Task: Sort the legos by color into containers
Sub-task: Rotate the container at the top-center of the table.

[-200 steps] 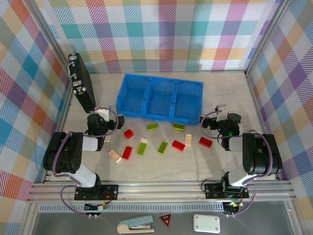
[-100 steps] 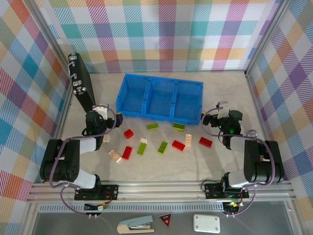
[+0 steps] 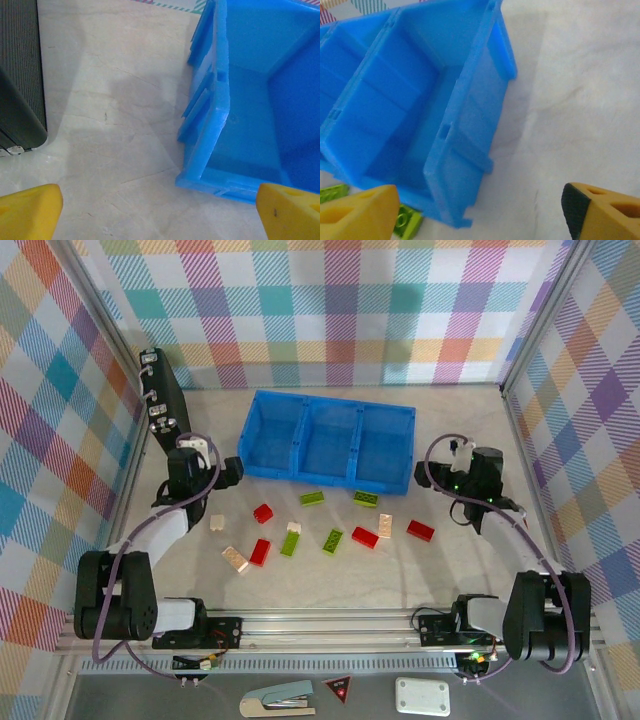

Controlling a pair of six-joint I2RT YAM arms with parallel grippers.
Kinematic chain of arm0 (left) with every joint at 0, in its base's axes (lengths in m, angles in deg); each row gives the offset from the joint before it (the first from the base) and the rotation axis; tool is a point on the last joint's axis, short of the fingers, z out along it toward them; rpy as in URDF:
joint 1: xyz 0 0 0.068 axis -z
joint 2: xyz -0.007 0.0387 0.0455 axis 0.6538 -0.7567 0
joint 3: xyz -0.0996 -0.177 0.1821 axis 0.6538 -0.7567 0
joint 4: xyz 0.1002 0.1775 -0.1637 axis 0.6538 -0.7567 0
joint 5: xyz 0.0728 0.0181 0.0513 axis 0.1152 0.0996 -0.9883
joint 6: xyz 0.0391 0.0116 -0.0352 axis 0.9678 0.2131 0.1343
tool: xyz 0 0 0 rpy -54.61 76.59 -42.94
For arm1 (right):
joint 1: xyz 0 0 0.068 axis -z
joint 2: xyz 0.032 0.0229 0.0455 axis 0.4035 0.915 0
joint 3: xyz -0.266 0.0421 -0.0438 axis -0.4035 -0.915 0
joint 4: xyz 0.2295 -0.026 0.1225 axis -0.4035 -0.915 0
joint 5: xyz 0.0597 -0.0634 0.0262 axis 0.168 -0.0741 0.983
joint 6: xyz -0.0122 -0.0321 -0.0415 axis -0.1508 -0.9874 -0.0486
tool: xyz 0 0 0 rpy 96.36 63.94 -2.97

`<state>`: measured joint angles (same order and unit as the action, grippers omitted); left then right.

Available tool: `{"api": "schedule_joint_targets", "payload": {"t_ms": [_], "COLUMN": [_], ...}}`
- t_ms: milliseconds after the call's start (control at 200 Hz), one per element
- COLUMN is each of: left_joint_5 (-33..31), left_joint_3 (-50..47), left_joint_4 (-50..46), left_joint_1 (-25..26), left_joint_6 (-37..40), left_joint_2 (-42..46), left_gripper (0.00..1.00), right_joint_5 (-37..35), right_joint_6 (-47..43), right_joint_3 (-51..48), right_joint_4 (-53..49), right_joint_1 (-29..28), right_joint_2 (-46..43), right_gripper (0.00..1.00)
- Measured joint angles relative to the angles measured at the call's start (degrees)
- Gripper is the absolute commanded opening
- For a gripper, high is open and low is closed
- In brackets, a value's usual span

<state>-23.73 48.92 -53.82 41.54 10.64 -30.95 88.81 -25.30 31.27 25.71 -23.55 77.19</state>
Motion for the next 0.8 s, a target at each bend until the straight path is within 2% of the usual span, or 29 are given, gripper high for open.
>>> {"api": "schedule_joint_targets", "payload": {"t_ms": [190,310,590,805], "left_joint_5": [1.07,3.06,8.59,8.39], "left_joint_3": [8.28,13.27,14.56,13.35], "left_joint_4": [-13.60,-20.09,-30.51,-36.89], "left_joint_1": [0.00,0.00,0.94,4.66], "left_joint_6": [-4.26,-6.05,-9.49,-9.66], "left_joint_2": [1.03,1.03,0.37,1.22], "left_gripper": [0.99,0.97,0.91,0.94], "right_joint_5": [0.81,2.71,5.14,4.48], "right_joint_6": [6.56,9.27,14.75,17.14], "right_joint_3": [2.05,3.87,4.42,6.01], "right_joint_4": [-12.46,-16.46,-16.35,-12.96], "right_joint_1": [-3.63,-7.10,-17.22,-18.49], "right_joint_2": [-0.33,1.18,8.17,14.08], "right_gripper": [0.66,0.63,0.60,0.56]}}
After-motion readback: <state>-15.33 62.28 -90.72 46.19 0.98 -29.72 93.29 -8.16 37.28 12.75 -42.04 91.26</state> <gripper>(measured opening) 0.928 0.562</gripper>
